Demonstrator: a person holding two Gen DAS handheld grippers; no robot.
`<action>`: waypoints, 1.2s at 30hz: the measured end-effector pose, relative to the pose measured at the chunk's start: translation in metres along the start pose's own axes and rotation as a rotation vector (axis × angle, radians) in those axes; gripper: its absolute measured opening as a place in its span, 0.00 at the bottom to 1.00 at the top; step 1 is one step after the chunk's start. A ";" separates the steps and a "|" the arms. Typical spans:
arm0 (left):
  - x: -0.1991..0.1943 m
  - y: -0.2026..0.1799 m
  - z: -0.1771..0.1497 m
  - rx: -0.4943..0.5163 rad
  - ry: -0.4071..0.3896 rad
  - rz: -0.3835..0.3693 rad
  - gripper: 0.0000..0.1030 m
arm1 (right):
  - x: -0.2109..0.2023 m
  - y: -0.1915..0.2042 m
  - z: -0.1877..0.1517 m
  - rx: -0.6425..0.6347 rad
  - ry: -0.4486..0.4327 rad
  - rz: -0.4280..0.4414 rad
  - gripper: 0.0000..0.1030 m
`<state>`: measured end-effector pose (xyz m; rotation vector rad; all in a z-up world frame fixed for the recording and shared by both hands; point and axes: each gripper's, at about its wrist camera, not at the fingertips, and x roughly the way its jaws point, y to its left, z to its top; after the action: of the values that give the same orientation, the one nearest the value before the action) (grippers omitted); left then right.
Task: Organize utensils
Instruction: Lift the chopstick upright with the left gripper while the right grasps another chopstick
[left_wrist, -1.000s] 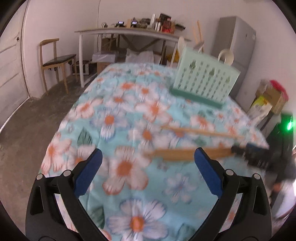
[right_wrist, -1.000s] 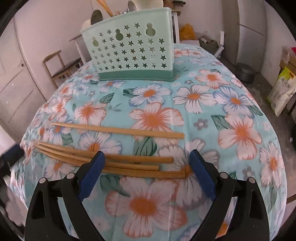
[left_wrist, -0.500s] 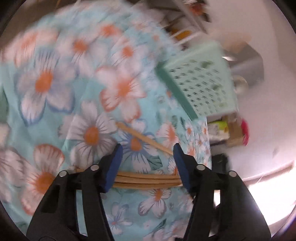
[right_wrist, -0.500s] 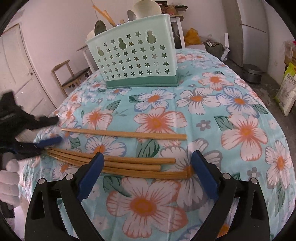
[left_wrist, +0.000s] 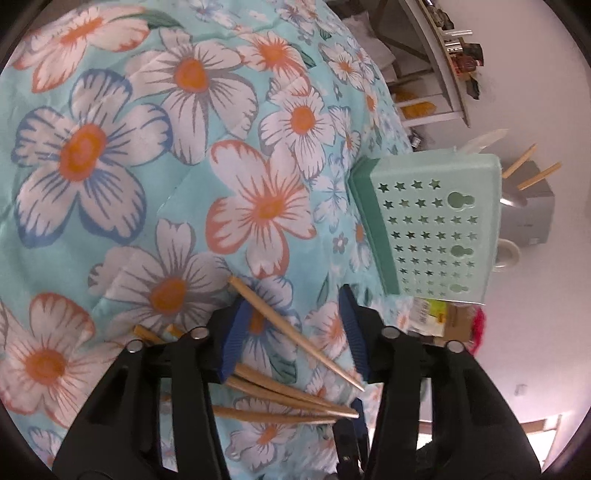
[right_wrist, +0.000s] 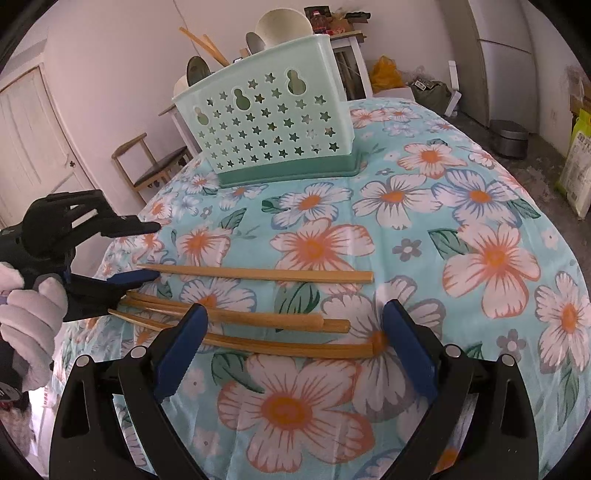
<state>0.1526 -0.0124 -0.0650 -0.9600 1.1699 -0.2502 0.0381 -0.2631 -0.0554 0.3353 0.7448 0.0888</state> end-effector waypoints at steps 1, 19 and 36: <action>0.001 -0.003 -0.003 0.012 -0.017 0.028 0.32 | 0.000 0.000 0.000 0.003 -0.001 0.003 0.91; -0.062 -0.026 -0.022 0.188 -0.228 -0.167 0.06 | -0.001 0.001 -0.002 -0.004 -0.013 -0.012 0.90; -0.237 -0.045 -0.044 0.553 -0.750 -0.184 0.05 | 0.000 0.019 0.000 -0.109 0.025 -0.072 0.80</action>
<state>0.0301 0.0860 0.1225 -0.5768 0.2902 -0.3034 0.0389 -0.2448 -0.0490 0.2040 0.7732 0.0655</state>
